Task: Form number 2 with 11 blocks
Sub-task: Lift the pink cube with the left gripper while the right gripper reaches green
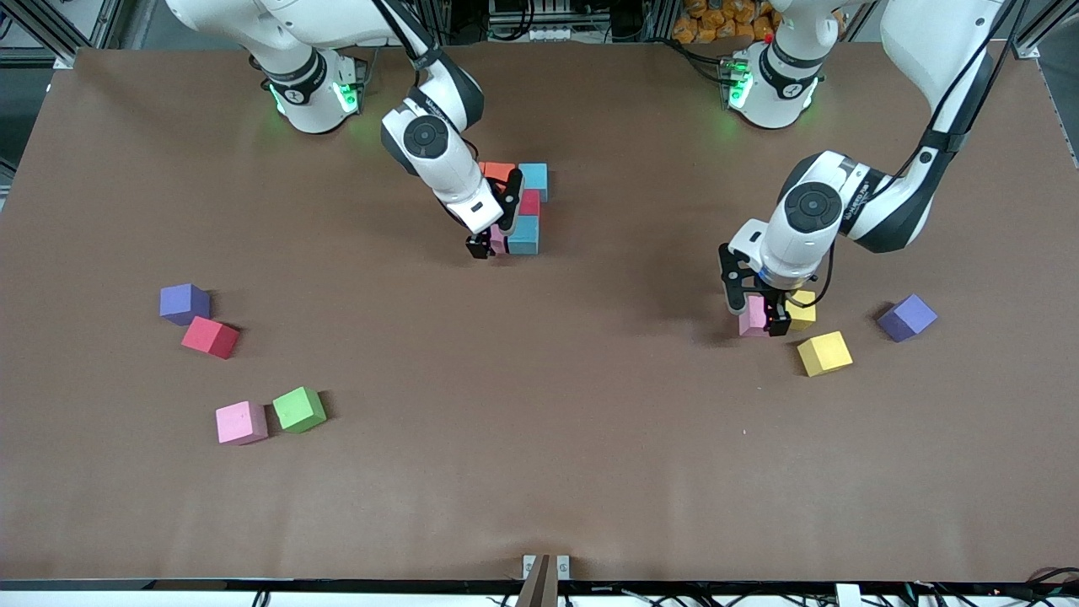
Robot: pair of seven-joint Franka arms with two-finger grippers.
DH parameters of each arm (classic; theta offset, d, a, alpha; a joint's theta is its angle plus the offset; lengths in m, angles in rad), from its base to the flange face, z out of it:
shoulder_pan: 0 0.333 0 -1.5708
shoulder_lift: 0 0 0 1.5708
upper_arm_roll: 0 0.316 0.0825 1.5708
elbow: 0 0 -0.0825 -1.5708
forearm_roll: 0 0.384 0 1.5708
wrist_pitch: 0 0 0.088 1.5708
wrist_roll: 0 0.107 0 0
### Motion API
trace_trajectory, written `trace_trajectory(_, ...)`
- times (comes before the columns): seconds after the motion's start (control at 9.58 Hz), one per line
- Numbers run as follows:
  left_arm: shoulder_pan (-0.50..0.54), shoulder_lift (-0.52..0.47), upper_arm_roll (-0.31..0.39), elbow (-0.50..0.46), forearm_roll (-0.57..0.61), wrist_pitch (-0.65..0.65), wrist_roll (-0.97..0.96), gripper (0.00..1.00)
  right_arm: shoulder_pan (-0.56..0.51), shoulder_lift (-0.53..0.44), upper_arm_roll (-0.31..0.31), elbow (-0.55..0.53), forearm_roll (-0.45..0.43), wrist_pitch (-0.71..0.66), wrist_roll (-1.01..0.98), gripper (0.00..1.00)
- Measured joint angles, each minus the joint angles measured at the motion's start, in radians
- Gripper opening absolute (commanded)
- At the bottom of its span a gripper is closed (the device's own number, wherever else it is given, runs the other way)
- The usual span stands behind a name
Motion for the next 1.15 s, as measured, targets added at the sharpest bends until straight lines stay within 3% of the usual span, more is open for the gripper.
trace_trajectory(0.52,0.004,0.001,0.0,-0.02,0.0,0.01,0.0,1.0,-0.009,-0.051,-0.011,0.013,0.0,-0.065,0.002,1.0)
trace_trajectory(1.15,0.012,0.022,0.0,-0.034,0.0,0.056,0.0,1.0,-0.107,-0.195,-0.023,0.086,-0.007,-0.397,0.003,1.0)
